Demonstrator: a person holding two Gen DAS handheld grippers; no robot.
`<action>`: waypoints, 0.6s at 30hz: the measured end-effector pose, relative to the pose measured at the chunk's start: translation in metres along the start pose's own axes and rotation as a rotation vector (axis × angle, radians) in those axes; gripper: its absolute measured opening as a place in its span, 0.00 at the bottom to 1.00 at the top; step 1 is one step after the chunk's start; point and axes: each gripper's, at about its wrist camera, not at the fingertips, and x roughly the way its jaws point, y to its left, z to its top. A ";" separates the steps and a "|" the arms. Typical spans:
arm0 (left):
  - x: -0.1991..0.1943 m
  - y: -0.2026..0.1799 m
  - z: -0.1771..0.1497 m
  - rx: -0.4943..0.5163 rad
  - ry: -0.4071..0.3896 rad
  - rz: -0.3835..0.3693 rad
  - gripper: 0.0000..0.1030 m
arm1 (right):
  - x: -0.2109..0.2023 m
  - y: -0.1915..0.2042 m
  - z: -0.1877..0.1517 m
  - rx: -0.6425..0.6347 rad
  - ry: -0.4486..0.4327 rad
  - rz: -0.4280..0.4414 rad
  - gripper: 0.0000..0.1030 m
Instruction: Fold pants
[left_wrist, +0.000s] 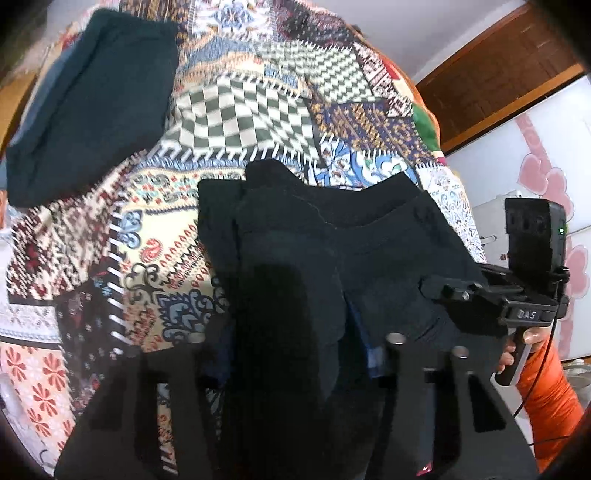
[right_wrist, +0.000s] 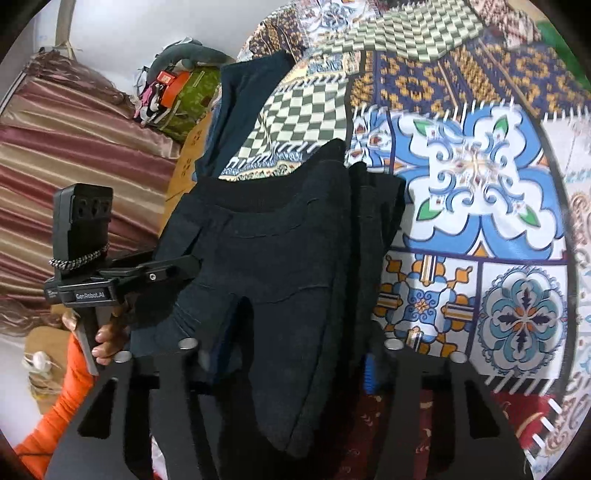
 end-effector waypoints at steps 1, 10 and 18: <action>-0.005 -0.002 -0.001 0.011 -0.017 -0.002 0.43 | -0.002 0.006 0.002 -0.023 -0.013 -0.023 0.29; -0.081 -0.033 -0.003 0.190 -0.248 0.102 0.32 | -0.026 0.068 0.021 -0.220 -0.167 -0.106 0.20; -0.160 -0.023 0.021 0.238 -0.512 0.258 0.32 | -0.040 0.137 0.070 -0.368 -0.366 -0.110 0.20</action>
